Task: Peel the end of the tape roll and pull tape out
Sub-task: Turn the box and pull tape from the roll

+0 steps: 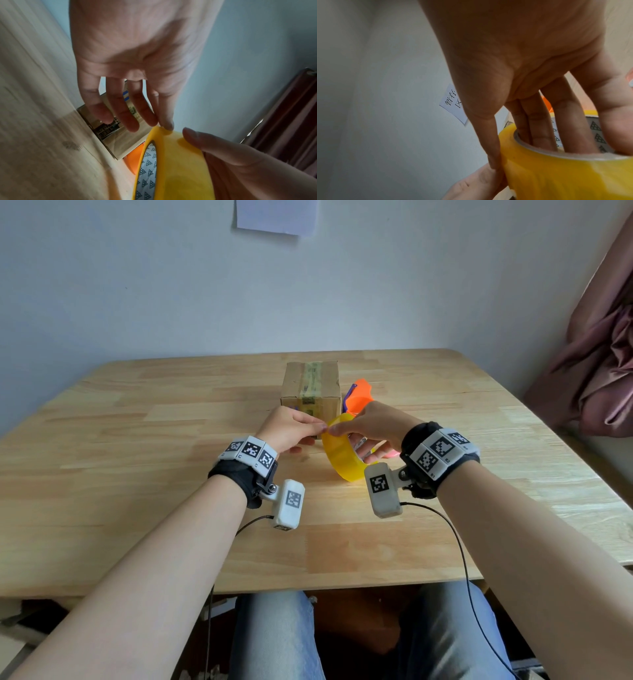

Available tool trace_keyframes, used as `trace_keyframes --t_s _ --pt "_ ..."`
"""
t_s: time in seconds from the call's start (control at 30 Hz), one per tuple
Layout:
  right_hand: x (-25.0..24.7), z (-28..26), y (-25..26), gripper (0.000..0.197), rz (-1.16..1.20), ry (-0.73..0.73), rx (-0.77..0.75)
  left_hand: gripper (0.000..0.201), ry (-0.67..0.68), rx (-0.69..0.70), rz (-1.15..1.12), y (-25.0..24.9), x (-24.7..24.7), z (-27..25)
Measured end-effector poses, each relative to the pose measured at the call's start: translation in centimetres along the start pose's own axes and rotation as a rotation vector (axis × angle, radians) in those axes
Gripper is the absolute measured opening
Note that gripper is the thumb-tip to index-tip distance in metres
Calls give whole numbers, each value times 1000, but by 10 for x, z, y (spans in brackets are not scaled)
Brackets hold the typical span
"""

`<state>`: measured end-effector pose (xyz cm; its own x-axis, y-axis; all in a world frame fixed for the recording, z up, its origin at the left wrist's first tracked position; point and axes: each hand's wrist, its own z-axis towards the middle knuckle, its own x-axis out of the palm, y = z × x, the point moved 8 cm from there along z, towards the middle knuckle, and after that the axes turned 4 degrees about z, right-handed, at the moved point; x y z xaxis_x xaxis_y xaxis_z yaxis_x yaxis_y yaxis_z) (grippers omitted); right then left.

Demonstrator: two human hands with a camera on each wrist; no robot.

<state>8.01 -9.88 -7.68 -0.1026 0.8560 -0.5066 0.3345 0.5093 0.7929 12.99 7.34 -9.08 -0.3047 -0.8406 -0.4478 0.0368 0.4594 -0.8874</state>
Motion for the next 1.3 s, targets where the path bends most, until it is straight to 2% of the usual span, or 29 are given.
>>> trace_keyframes --t_s 0.23,0.37,0.57,0.73,0.87,1.03,1.3 --pt "3 -3 1 41 53 7 18 11 48 -35 55 -5 5 1" --pt "4 -4 3 42 42 -7 13 22 78 -81 70 -7 7 4" --pt "3 -4 1 45 53 -9 6 16 112 -143 -4 -9 5 0" --pt "1 -4 -1 45 74 0 14 15 7 -74 -26 -8 -5 0" --pt "0 -3 -3 56 64 -7 -1 15 10 10 56 -12 -1 0" --pt "-1 -2 -7 59 70 4 -7 13 -52 127 97 -22 -1 2" --pt "-1 -1 -8 59 101 7 10 17 -25 116 158 -22 4 7"
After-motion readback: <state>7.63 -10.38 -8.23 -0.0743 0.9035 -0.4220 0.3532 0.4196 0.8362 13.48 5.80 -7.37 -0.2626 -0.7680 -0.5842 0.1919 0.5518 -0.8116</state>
